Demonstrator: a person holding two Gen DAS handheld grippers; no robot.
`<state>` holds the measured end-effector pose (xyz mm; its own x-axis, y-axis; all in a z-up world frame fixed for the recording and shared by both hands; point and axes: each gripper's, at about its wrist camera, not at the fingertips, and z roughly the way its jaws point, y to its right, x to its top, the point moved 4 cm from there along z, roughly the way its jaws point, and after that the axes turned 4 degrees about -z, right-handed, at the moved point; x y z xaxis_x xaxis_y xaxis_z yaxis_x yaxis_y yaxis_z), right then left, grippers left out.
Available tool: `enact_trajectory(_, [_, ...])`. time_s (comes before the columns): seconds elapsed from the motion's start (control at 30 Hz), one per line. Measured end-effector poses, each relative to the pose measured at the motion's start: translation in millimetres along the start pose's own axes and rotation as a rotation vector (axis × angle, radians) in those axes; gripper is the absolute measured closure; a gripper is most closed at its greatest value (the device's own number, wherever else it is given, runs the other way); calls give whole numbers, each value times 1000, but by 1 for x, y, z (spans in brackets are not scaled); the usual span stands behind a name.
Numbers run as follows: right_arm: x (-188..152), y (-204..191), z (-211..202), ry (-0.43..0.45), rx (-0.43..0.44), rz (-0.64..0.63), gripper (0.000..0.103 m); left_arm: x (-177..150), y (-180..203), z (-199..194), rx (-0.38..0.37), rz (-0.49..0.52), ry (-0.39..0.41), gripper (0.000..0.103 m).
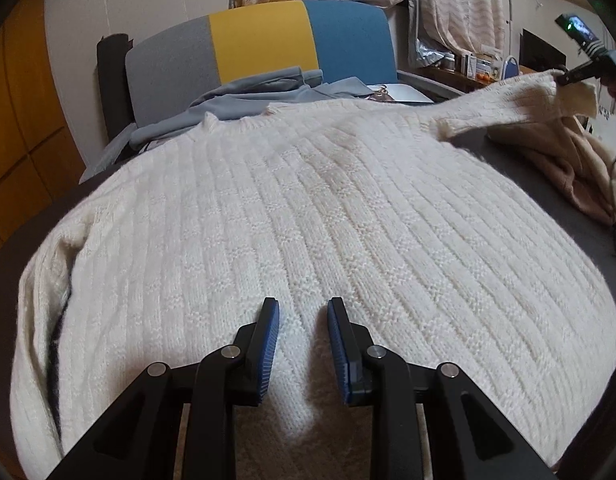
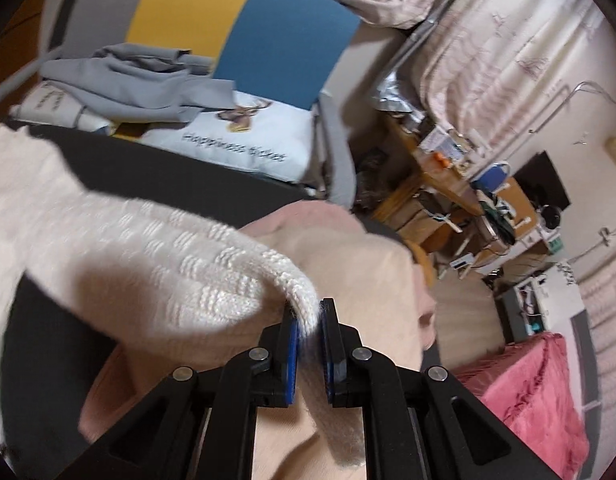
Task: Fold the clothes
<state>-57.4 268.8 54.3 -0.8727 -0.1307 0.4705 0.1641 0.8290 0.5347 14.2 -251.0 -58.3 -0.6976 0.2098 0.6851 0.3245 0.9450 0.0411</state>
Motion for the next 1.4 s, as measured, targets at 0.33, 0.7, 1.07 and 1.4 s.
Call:
enact_trajectory(0.33, [-4, 24, 93, -160, -91, 132, 92, -5, -15, -1, -53, -57, 24, 78])
enact_trajectory(0.7, [17, 36, 10, 43, -150, 206, 48, -10, -21, -2, -70, -96, 47, 78])
enact_trajectory(1.07, [-1, -222, -104, 260, 666, 147, 64, -11, -15, -10, -56, -130, 22, 78])
enact_trajectory(1.4, [-42, -378, -97, 233, 684, -12, 67, -20, -61, -46, 22, -194, 27, 78])
